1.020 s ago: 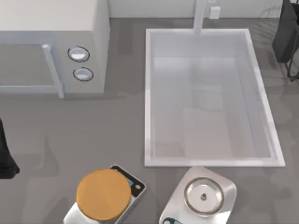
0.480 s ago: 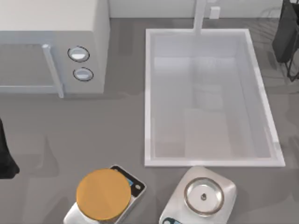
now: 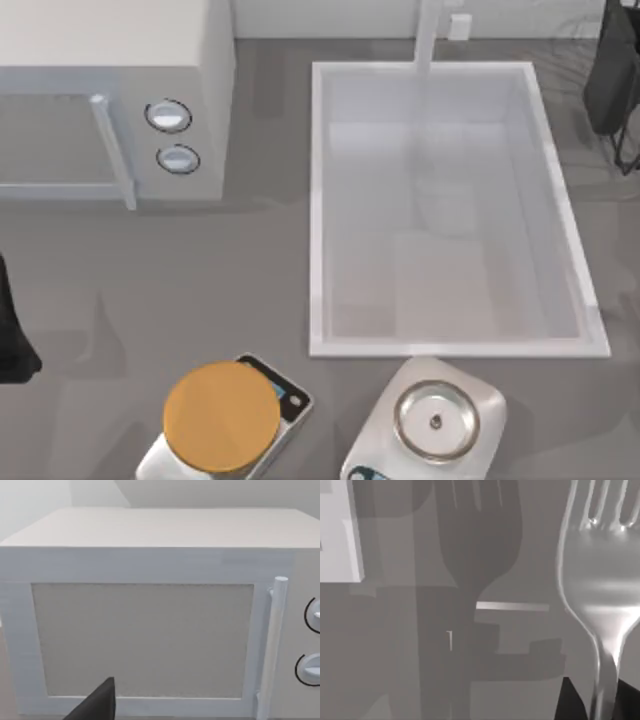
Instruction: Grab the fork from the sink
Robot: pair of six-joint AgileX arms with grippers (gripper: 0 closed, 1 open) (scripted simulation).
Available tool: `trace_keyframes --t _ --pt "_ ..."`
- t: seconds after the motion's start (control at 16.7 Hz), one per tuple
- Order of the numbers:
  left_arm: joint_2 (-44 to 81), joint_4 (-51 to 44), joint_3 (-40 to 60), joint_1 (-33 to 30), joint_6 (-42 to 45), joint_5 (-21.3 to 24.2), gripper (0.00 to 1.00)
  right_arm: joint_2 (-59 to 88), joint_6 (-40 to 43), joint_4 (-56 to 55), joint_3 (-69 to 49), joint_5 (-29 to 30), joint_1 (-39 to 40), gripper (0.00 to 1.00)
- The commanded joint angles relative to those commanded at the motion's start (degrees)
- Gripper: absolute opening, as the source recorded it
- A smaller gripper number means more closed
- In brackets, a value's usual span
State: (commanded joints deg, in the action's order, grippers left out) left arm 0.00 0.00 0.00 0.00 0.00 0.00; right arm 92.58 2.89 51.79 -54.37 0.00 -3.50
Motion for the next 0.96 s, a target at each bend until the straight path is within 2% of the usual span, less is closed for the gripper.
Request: trace_keyframes --t 0.6,0.96 --pt "0.00 0.00 0.00 0.00 0.00 0.00 1.00 0.00 0.00 0.00 0.00 0.00 0.00 0.98" --pt "0.00 0.00 0.00 0.00 0.00 0.00 1.00 0.00 0.00 0.00 0.00 0.00 0.00 1.00"
